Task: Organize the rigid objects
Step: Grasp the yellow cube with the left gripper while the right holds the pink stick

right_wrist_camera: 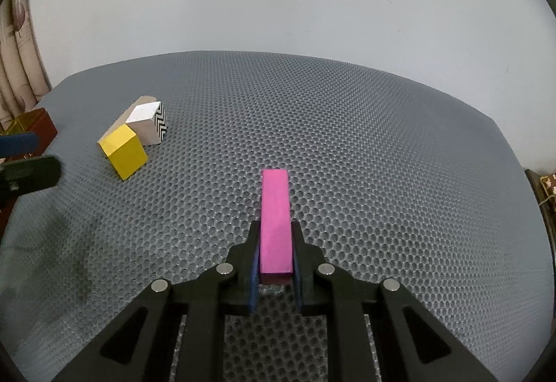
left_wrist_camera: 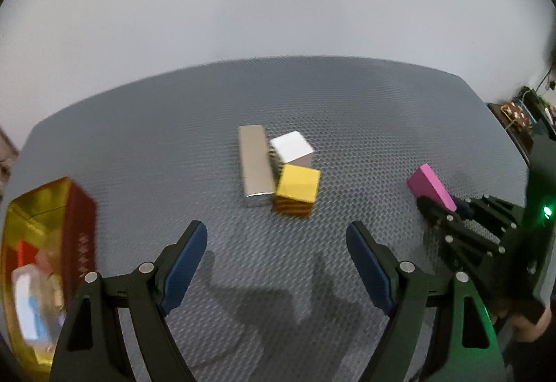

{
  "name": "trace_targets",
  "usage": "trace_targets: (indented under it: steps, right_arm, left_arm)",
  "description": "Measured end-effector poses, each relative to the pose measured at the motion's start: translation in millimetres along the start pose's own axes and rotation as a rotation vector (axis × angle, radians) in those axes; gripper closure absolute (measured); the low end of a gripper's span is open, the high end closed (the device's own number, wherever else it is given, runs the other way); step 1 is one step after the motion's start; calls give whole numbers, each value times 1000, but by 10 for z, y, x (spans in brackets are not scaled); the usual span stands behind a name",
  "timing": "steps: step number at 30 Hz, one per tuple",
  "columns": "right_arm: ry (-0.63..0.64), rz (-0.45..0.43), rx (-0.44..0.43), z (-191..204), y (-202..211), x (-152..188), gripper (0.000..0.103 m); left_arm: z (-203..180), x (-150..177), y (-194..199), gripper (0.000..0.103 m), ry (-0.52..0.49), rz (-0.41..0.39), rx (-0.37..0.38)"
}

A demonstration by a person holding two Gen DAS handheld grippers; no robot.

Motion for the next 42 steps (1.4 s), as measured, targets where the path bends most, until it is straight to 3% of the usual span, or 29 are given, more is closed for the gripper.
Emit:
trace_targets:
  steps: [6,11,15,19,22,37,42]
  right_arm:
    - [-13,-2,-16,-45,10,23,88]
    - [-27,-6,-31,27,157,100,88]
    - [-29,-7,-34,108,177,99,88]
    - [-35,-8,-41,60,194,165,88]
    - [-37,-9,-43,-19,218,231,88]
    - [-41,-10,-48,31,221,218,88]
    - [-48,-11,-56,-140,211,184,88]
  left_arm:
    - [-122,-96,-228,38,-22,31,14]
    - [-202,-81,-332,39,-29,67,40]
    - [-215,-102,-420,46,-41,66,24]
    - [-284,-88,-423,65,-54,75,41]
    - [-307,20,-457,75,-46,129,69]
    - [-349,48,-558,72,0,114,32]
    - [-406,32,-664,76,31,118,16]
Point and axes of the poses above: each gripper's, at about its wrist camera, not at the fingertips, and y roughly against the way its jaws point, z to its left, x to its underside, the point moved 10 cm from there along -y, roughly the way its jaws point, and after that the axes turned 11 degrees about y, right-handed, at the moved point
